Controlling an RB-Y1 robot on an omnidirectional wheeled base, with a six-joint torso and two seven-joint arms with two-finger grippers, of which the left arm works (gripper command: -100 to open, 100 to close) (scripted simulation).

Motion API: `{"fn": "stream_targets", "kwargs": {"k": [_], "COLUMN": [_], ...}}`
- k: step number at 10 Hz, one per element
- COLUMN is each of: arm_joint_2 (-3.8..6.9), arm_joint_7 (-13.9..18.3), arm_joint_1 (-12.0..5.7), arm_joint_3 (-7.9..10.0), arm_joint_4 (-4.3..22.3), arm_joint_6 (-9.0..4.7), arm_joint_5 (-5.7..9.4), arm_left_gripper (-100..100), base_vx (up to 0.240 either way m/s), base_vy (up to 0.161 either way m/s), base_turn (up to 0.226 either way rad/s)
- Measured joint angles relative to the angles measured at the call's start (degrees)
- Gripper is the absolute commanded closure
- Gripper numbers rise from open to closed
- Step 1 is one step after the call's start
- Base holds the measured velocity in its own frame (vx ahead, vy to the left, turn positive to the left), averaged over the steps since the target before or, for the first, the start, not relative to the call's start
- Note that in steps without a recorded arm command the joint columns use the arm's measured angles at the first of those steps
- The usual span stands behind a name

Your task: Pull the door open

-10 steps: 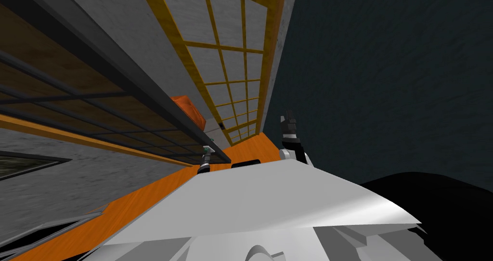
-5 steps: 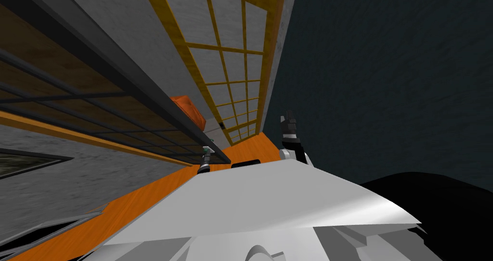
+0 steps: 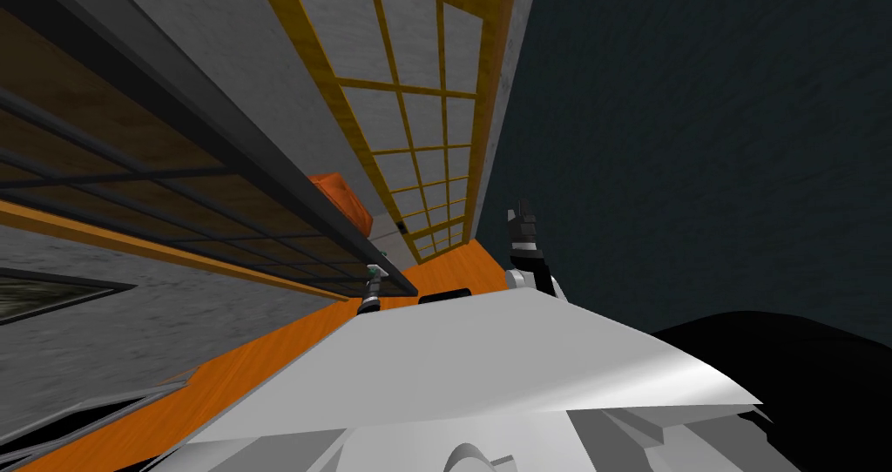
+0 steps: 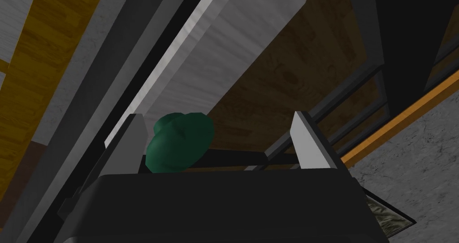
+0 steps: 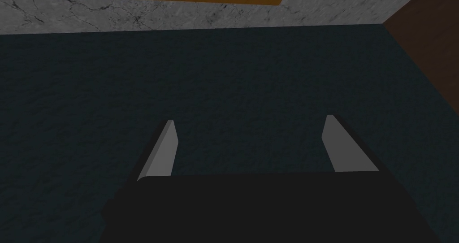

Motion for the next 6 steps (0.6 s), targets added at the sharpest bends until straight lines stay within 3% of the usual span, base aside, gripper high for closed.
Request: {"fn": "stream_targets", "kwargs": {"k": [3,6], "arm_joint_2": [-0.4,-0.35], "arm_joint_7": [2.5,6.0], "arm_joint_1": [-0.34,0.02], "arm_joint_3": [-1.04,-1.91], "arm_joint_4": [-0.4,-1.1], "arm_joint_6": [-0.54,-0.2], "arm_joint_5": [0.27,0.92], "arm_left_gripper": [100,100], "base_vx": [-0.032,-0.037], "base_vy": [0.006,0.029], "base_turn": [-0.061,-0.066]}}
